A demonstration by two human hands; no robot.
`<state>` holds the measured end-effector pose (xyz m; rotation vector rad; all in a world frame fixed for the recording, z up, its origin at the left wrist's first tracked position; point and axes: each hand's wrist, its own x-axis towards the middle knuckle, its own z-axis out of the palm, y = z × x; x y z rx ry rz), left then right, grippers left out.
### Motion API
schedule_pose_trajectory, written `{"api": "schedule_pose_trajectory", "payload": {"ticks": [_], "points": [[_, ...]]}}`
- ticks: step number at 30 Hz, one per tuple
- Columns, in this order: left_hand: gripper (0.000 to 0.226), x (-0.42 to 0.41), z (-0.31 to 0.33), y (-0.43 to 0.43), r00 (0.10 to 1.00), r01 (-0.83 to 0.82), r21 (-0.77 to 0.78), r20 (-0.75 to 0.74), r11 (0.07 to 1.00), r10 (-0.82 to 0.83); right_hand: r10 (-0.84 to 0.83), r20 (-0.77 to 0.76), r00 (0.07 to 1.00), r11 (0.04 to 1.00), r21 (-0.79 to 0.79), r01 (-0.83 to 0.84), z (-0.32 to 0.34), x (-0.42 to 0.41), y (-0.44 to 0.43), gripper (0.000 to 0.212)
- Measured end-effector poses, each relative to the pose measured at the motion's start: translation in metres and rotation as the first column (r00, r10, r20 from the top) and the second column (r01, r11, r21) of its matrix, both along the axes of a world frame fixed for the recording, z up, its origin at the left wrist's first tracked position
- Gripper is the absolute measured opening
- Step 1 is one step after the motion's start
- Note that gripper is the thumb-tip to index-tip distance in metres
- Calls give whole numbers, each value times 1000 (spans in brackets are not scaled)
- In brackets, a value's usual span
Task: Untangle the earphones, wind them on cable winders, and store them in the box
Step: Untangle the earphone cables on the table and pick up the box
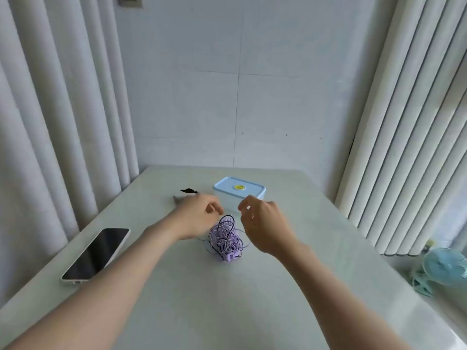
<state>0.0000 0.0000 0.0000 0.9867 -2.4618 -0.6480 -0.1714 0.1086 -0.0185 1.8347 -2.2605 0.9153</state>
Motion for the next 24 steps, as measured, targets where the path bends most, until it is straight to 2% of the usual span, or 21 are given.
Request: {"api": "schedule_pose_trajectory", "payload": {"ticks": [2, 8, 10, 13, 17, 20, 22, 24], "points": [[12, -6, -10, -8, 999, -17, 54, -40, 998, 19, 1, 60, 998, 1000, -14, 0, -15, -4, -10, 31], [41, -35, -59, -36, 991, -76, 15, -105, 997, 77, -62, 247, 967, 995, 91, 41, -56, -15, -51, 26], [39, -44, -70, -43, 976, -132, 22, -169, 991, 133, -60, 266, 962, 993, 117, 29, -57, -15, -63, 30], [33, -58, -79, -53, 931, -203, 125, -282, 971, 231, 4, 294, 956, 994, 106, -36, -57, -19, -78, 40], [28, -66, -93, -59, 887, -181, 203, -390, 962, 249, 32, 362, 932, 994, 82, -66, -65, -27, -84, 49], [25, -69, -98, -53, 865, -156, 154, -455, 976, 211, 88, 513, 854, 995, 2, -104, -67, -27, -79, 39], [21, -70, -99, -49, 843, -125, 111, -513, 986, 165, 124, 654, 747, 992, -53, -117, -68, -27, -75, 20], [27, -65, -101, -47, 815, -100, 74, -566, 992, 125, 143, 739, 658, 990, -98, -104, -69, -27, -70, 9]]}}
